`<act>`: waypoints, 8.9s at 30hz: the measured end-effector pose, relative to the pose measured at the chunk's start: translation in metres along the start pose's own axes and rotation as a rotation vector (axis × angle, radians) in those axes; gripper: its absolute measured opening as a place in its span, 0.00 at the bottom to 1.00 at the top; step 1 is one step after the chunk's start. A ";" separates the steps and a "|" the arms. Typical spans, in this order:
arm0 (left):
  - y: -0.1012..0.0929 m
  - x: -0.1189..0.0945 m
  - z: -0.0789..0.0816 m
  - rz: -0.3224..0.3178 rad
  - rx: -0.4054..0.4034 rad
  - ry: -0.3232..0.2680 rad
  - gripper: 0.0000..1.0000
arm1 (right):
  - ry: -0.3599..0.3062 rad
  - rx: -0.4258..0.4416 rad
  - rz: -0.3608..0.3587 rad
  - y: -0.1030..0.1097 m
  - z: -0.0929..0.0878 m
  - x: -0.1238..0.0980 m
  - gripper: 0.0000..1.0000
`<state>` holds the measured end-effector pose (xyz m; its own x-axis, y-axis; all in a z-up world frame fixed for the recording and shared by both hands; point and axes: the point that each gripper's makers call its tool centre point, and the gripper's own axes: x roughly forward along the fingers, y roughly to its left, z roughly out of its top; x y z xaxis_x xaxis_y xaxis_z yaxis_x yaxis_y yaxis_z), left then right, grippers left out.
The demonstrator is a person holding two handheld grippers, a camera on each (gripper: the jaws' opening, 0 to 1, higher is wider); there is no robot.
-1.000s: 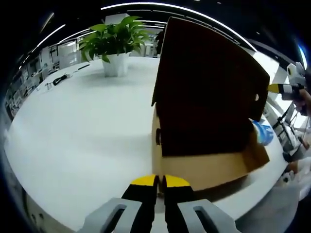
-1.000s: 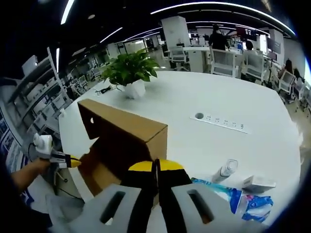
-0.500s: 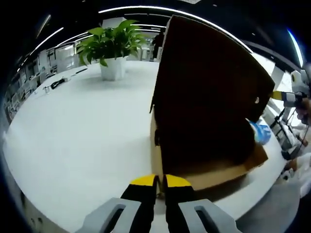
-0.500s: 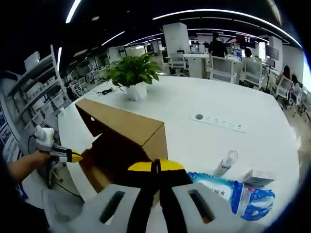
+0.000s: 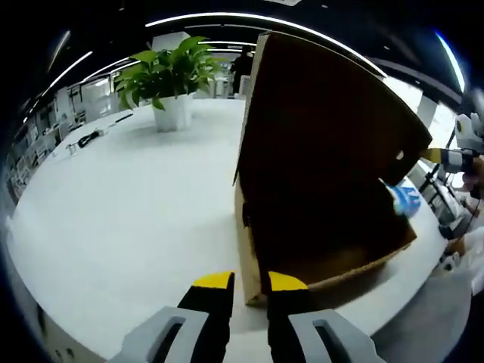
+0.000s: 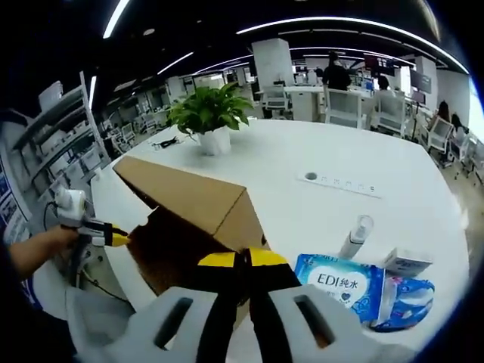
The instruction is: Operate the shoe box by opening the lid, removing the specified soft item, and placing it in the target area until the item is outside and the box remains undamaged.
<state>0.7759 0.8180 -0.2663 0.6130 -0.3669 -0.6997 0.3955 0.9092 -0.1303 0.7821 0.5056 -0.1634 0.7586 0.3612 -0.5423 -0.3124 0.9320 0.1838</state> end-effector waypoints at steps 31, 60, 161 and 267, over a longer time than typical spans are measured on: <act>-0.015 -0.057 0.105 -0.058 0.234 -0.275 0.27 | -0.045 -0.036 0.004 0.010 -0.031 -0.005 0.06; -0.040 -0.049 0.063 -0.133 0.284 -0.218 0.30 | -0.059 -0.238 0.120 0.034 -0.069 -0.007 0.22; -0.020 0.052 0.018 -0.173 0.189 0.027 0.31 | 0.149 -0.312 0.178 0.003 -0.119 0.064 0.35; -0.116 -0.083 0.018 -0.210 0.218 -0.266 1.00 | -0.073 -0.075 -0.273 -0.085 -0.136 -0.151 0.96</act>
<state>0.6914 0.7398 -0.1804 0.6476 -0.6048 -0.4635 0.6496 0.7562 -0.0790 0.6168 0.3677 -0.2085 0.8588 0.1013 -0.5021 -0.1303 0.9912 -0.0229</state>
